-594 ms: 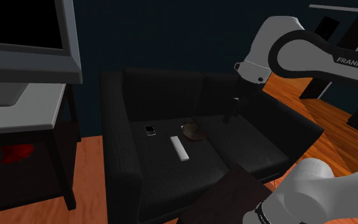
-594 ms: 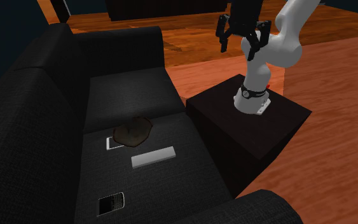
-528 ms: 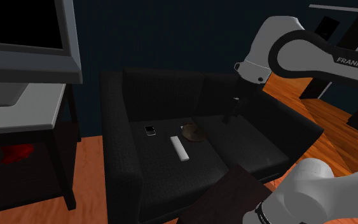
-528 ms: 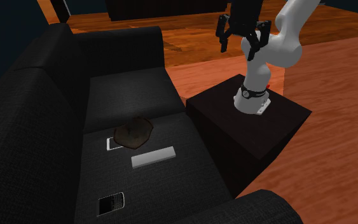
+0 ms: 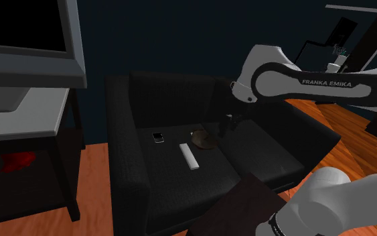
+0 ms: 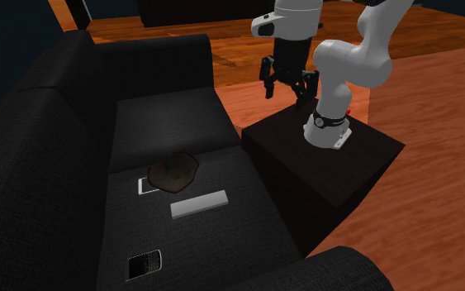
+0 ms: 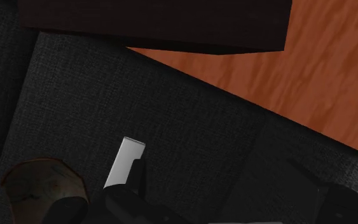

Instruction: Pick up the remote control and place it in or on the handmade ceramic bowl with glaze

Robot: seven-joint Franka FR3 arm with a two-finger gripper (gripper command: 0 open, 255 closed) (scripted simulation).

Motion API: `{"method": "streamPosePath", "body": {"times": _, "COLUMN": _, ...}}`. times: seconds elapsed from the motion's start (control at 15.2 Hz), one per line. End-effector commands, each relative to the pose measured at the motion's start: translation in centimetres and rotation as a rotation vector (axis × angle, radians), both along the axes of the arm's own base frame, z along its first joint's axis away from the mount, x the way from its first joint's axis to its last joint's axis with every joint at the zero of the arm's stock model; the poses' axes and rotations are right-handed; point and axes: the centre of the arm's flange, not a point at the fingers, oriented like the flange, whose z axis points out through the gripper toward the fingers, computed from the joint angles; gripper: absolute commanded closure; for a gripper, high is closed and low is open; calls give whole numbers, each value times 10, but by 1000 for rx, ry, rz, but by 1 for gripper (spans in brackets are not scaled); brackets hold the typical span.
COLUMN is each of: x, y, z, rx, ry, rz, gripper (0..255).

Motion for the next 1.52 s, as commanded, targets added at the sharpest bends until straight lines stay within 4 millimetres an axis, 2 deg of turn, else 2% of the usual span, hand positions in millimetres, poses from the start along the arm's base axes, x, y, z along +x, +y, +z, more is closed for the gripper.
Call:
{"method": "streamPosePath", "body": {"times": 0.0, "x": 16, "y": -4, "z": -20, "rx": -4, "ry": -3, "rz": -13, "gripper": 0}}
{"method": "streamPosePath", "body": {"times": 1.45, "x": 166, "y": -65, "z": -258, "rx": -53, "ry": -7, "rz": -148, "gripper": 0}}
